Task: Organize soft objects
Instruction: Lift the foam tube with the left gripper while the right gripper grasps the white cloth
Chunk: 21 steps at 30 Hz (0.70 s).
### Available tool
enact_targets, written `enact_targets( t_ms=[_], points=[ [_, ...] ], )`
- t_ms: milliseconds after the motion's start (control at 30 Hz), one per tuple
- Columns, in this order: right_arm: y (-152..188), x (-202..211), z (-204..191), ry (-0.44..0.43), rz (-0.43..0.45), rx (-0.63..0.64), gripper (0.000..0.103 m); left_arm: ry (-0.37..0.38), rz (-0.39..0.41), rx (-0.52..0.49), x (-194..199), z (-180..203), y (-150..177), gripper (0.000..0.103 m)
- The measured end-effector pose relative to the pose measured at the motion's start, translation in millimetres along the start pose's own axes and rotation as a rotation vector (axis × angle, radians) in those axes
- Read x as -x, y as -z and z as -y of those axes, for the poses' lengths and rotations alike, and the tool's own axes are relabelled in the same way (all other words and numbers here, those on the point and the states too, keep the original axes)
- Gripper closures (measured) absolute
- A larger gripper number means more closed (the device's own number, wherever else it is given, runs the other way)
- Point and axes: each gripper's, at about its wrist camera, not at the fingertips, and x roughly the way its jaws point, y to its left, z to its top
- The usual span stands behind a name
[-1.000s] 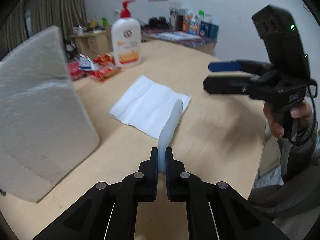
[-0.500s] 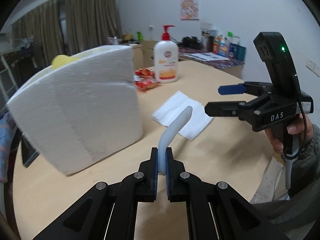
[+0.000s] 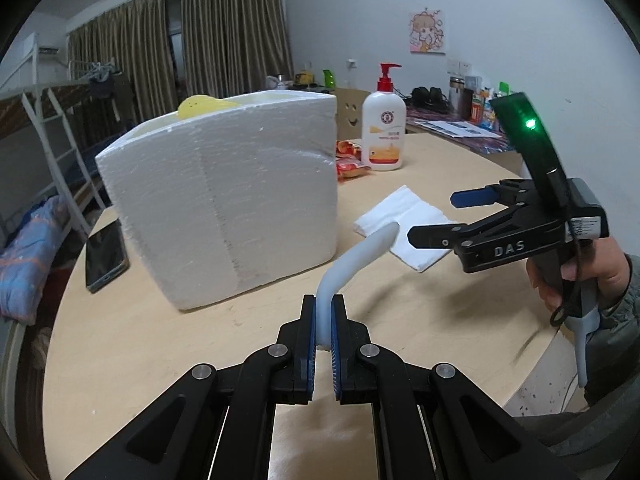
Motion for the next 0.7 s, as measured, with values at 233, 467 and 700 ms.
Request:
enact_targets(
  t_ms=[233, 467, 700],
  points=[
    [0, -14, 4, 0.022, -0.033, 0.0, 0.0, -0.013, 0.014, 0.012, 6, -3, 3, 0.096],
    [2, -26, 10, 0.053, -0.09, -0.01, 0.024, -0.009, 0.016, 0.019, 5, -5, 3, 0.096],
    [5, -35, 7, 0.073, -0.135, 0.015, 0.028, -0.002, 0.004, 0.036, -1, -7, 5, 0.096]
  ],
)
